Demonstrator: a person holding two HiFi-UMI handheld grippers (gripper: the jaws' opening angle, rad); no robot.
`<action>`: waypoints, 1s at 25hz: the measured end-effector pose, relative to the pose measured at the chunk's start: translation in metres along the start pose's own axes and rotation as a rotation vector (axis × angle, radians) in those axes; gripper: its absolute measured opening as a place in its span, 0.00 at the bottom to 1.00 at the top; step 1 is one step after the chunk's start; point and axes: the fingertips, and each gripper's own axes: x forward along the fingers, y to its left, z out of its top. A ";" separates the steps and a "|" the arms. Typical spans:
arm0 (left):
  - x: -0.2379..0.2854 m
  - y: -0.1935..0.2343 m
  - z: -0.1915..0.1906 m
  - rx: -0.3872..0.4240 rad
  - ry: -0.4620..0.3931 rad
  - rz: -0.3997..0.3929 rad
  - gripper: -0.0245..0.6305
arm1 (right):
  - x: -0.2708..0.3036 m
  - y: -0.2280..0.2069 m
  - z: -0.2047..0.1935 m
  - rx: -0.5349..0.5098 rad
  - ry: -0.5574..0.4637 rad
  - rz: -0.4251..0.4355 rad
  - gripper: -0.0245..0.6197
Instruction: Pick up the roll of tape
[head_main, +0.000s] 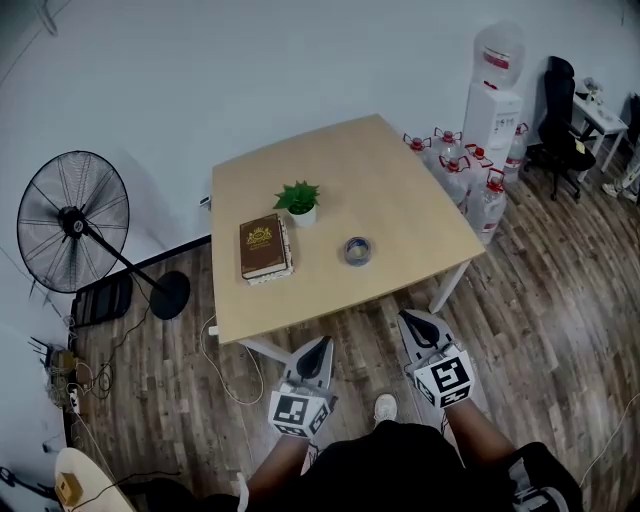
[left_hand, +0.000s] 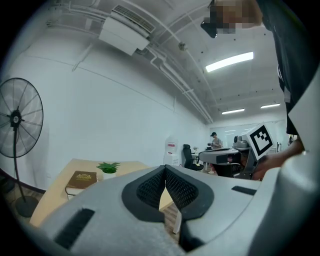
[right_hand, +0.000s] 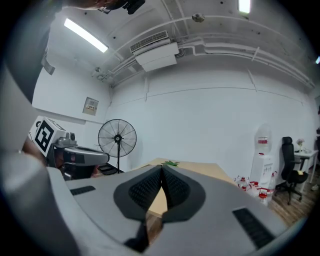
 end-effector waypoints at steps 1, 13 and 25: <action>0.011 0.000 0.001 0.003 0.002 0.002 0.04 | 0.005 -0.010 -0.001 -0.003 0.003 -0.001 0.03; 0.078 0.007 0.000 0.046 0.037 0.025 0.04 | 0.057 -0.081 -0.001 -0.033 0.012 0.016 0.03; 0.125 0.075 -0.017 0.005 0.059 0.046 0.04 | 0.132 -0.100 -0.003 -0.033 0.029 0.020 0.03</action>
